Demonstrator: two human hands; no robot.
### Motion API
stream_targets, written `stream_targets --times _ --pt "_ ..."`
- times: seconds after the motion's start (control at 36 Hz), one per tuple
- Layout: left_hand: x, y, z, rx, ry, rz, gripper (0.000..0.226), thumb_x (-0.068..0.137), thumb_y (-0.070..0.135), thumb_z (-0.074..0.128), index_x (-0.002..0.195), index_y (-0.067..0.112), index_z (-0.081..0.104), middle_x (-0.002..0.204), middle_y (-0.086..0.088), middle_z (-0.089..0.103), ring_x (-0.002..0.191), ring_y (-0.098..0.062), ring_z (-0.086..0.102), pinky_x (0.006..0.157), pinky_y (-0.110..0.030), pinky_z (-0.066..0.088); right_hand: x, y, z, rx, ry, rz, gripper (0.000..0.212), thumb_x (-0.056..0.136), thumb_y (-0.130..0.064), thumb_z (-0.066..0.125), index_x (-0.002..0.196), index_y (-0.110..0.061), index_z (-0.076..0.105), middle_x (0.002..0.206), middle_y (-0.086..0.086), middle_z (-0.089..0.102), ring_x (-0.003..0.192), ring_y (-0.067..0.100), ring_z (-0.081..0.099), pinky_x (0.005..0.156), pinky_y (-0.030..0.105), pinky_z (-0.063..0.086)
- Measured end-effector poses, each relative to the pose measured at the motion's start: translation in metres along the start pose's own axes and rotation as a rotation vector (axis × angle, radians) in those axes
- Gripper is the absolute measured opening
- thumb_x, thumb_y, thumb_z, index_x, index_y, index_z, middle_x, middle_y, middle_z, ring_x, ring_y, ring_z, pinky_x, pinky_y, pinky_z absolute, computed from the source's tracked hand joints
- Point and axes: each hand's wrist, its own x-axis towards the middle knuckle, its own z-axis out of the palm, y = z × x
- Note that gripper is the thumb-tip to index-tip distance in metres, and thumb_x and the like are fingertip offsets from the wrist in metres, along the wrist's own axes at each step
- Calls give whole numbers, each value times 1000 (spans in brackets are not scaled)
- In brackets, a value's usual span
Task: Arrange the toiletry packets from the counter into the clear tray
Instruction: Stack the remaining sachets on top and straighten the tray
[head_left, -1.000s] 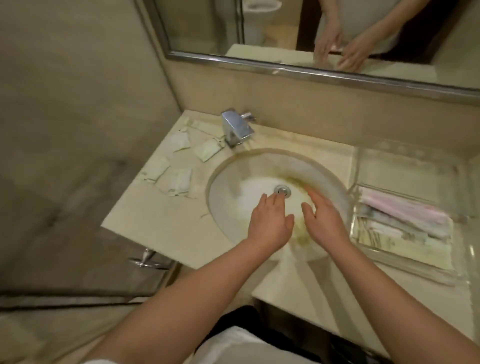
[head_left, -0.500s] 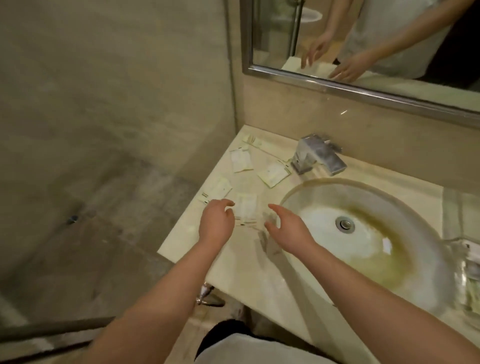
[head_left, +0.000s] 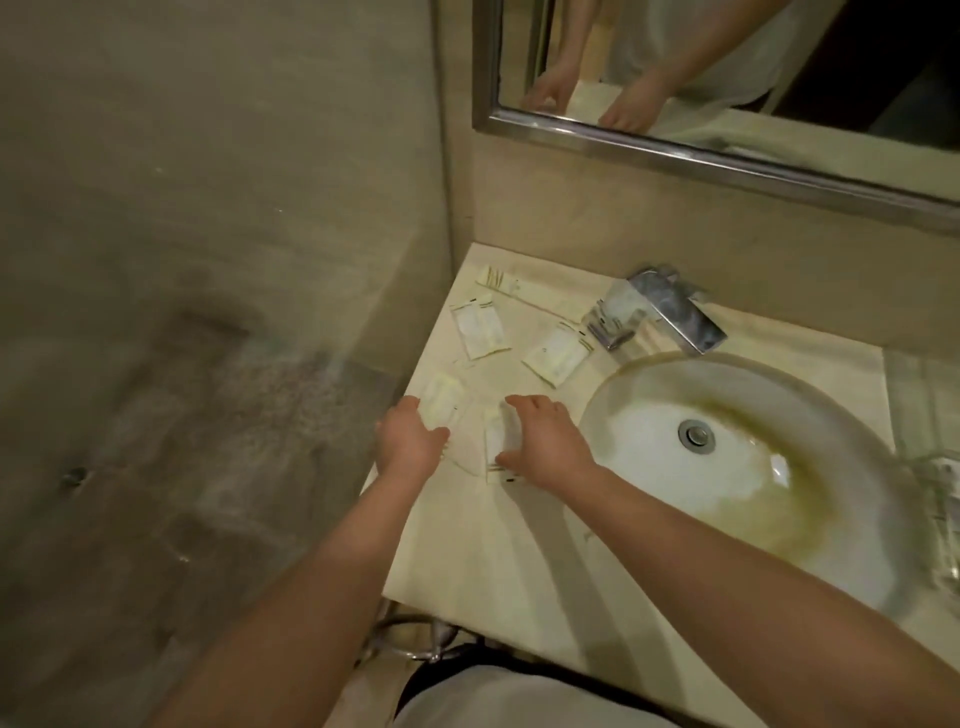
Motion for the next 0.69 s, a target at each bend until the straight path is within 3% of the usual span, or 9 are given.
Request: stream_targets --times 0.08,0.19,0.25,0.31,0.39,0.5,0.64,0.69 --pt "0 -1 -6 -74 -3 38 41 85 21 67 123 11 58 116 -10 61 103 -31 60 83 -33 47 4 -3 4 -83 -10 -2 82 73 -40 78 142 -23 38 134 9 45 121 29 40 93 39 47" --pt "-13 6 -17 -311 -54 57 7 84 9 61 91 9 62 78 0 60 70 -21 58 52 -22 42 5 -3 5 -89 -30 108 78 73 -41 78 139 -20 41 128 11 48 120 30 41 93 38 46" --pt "-21 12 -20 -423 -100 27 6 83 9 61 86 4 64 72 -4 59 63 -19 55 44 -19 42 3 3 4 -28 -51 169 70 77 -39 75 137 -17 46 128 11 52 121 30 45 94 37 46" --pt "-28 18 -22 -457 -161 39 5 83 10 61 81 7 64 71 -3 60 63 -19 56 50 -23 43 -2 12 1 134 -61 240 57 81 -36 72 130 -13 55 121 10 60 114 29 55 86 33 47" --pt "-38 31 -23 -496 -253 75 5 85 12 61 82 10 64 73 -2 63 66 -19 59 56 -27 45 -17 34 -8 525 -27 382 31 83 -27 70 104 -5 65 99 10 66 93 27 65 71 33 51" --pt "-52 52 -15 -447 -326 153 11 87 17 60 91 7 64 81 -3 64 71 -18 59 59 -28 43 -50 74 -26 1019 1 573 22 86 -21 70 104 -9 67 109 11 70 93 23 66 79 34 55" --pt "-87 91 13 -393 -440 234 12 86 16 57 75 13 56 64 2 51 58 -16 47 54 -29 34 -104 124 -49 1248 130 690 15 89 -18 67 100 -9 60 102 11 65 87 21 60 78 32 52" --pt "-110 109 31 -375 -512 270 14 81 22 57 84 9 62 70 -9 57 64 -23 56 56 -29 37 -133 146 -57 1339 217 731 20 88 -17 68 103 -14 54 99 6 62 90 20 59 82 33 52"
